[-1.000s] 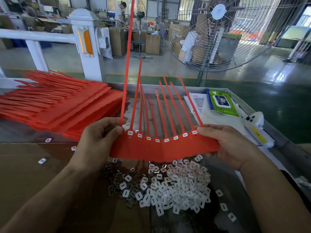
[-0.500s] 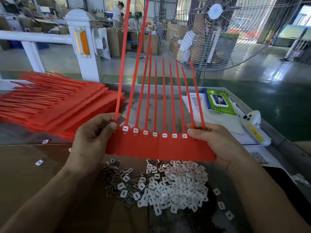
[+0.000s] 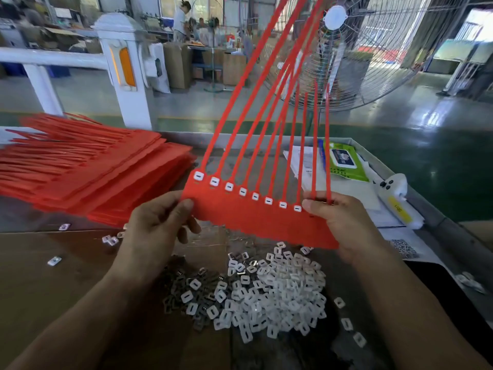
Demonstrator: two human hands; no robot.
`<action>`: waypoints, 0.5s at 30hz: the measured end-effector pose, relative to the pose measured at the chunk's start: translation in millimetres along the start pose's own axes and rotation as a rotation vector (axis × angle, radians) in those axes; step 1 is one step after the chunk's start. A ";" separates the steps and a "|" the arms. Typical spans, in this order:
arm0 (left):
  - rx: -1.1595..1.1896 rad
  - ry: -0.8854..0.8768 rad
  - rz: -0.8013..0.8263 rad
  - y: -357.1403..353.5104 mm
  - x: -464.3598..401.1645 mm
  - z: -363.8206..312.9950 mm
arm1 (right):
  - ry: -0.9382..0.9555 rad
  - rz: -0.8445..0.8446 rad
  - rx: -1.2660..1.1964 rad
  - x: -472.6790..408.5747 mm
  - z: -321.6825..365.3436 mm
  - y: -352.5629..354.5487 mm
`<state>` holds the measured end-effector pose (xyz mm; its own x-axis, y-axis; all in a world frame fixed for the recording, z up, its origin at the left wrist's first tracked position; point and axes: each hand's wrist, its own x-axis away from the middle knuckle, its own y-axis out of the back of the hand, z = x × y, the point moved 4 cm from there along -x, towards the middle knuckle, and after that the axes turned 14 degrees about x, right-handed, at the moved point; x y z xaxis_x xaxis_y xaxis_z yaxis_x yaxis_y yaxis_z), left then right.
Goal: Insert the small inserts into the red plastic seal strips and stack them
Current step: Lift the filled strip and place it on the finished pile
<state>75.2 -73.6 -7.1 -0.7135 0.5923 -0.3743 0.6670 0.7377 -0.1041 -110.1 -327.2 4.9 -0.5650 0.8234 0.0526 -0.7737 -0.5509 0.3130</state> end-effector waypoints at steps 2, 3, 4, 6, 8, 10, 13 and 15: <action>0.028 0.063 -0.055 0.3 0.4 5.9 | -0.001 0.008 0.019 -0.2 -0.8 -1.0; 0.036 0.104 -0.076 0.9 0.4 8.8 | 0.003 0.013 0.021 -0.3 -0.6 -1.1; 0.037 0.141 -0.091 1.9 0.7 11.1 | 0.008 0.019 0.019 -0.2 -0.5 -1.6; 0.032 0.182 -0.105 4.7 0.4 13.2 | 0.022 0.021 0.011 0.1 0.1 -3.1; 0.037 0.193 -0.111 7.3 -0.2 12.9 | 0.036 0.021 0.012 0.5 0.2 -5.1; 0.051 0.201 -0.117 8.2 -1.0 13.5 | 0.045 0.016 0.018 1.2 0.6 -6.0; 0.072 0.207 -0.138 6.1 -2.6 13.2 | 0.040 -0.003 -0.006 0.9 1.1 -4.0; 0.078 0.195 -0.143 3.4 -3.7 10.7 | 0.016 -0.023 -0.039 0.0 1.1 -1.0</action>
<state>82.4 -76.7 -15.9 -0.8245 0.5406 -0.1670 0.5656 0.7957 -0.2167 -109.0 -326.5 5.6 -0.5513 0.8337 0.0309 -0.7969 -0.5372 0.2765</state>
